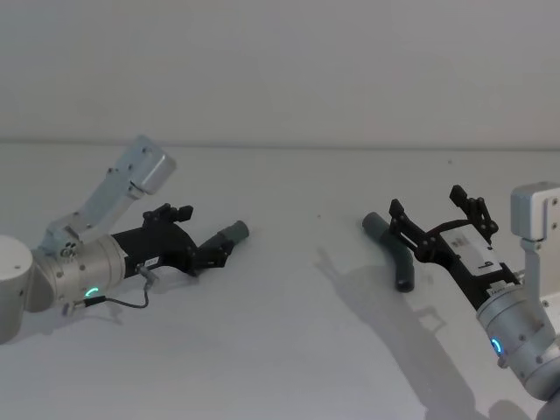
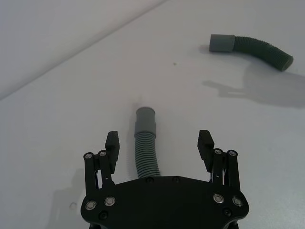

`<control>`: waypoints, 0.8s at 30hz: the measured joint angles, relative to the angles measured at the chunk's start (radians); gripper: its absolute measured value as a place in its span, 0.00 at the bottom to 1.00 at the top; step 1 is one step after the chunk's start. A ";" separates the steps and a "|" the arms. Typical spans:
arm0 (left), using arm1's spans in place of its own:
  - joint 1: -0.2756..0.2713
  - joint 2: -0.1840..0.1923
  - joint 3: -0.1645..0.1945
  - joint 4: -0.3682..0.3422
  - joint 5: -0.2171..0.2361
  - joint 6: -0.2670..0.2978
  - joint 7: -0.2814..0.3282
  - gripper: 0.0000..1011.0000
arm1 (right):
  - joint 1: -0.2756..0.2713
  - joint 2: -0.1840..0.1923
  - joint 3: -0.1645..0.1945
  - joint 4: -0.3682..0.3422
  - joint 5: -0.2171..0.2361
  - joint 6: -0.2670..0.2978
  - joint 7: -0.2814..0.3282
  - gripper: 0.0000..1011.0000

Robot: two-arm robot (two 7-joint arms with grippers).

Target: Use both hands to pick up one end of the pipe from the table, align the ends, and insert them.

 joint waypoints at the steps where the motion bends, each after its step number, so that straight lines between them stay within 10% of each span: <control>1: -0.009 0.001 0.006 0.007 0.000 0.002 -0.008 0.99 | 0.000 0.000 0.000 0.000 0.000 0.000 0.000 0.99; 24: -0.144 -0.008 0.073 0.132 0.008 0.029 -0.100 0.99 | 0.000 0.000 0.000 0.000 0.000 0.000 0.000 0.99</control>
